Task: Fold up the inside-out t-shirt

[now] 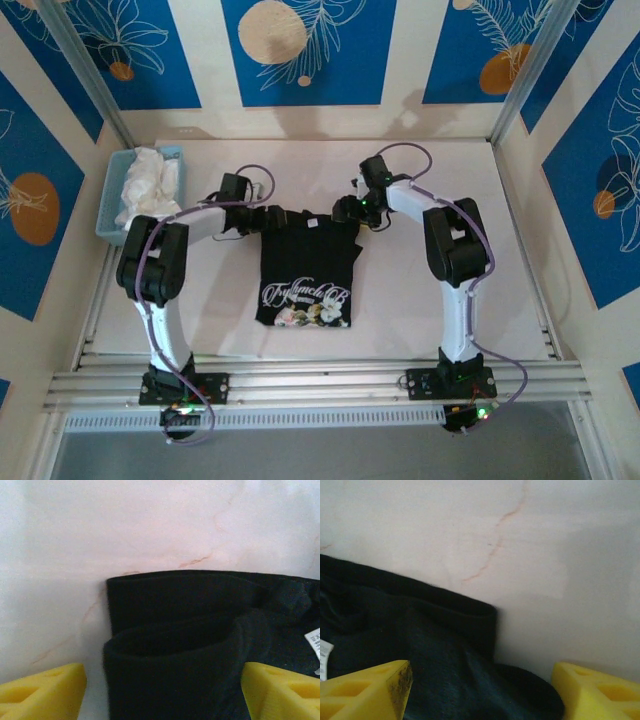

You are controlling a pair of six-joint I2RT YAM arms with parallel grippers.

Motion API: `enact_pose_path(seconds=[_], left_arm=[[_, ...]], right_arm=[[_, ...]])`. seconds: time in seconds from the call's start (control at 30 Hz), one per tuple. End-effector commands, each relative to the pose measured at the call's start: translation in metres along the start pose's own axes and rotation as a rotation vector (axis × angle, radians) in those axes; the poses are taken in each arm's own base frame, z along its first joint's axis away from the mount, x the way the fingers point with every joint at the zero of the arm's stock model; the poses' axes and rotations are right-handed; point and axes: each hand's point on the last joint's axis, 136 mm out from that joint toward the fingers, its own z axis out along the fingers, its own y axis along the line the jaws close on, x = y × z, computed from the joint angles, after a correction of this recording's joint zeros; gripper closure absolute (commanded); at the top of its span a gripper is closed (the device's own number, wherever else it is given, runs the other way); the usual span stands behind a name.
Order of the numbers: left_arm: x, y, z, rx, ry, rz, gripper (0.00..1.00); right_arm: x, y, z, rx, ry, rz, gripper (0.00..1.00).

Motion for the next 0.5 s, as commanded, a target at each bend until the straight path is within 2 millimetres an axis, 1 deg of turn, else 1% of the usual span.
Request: enact_pose_path(seconds=[0.0,0.13,0.23,0.3,0.4,0.47], left_arm=[[0.008,-0.016,0.010,0.108,0.060,0.016,0.26],[0.018,-0.017,0.023,0.138,0.099,0.000,0.36],[0.021,-0.017,0.028,0.152,0.110,-0.010,0.43],[0.023,-0.015,0.032,0.155,0.120,-0.018,0.47],[0.027,-0.013,0.038,0.165,0.131,-0.031,0.57],[0.027,-0.013,0.041,0.172,0.133,-0.037,0.66]], right_arm=[[0.019,0.019,0.016,-0.064,0.083,0.025,0.31],[0.021,0.025,0.022,-0.073,0.095,0.029,0.36],[0.020,0.025,0.024,-0.069,0.093,0.032,0.39],[0.020,0.025,0.026,-0.073,0.096,0.037,0.44],[0.017,0.026,0.027,-0.076,0.087,0.043,0.54],[0.015,0.026,0.027,-0.080,0.079,0.047,0.64]])
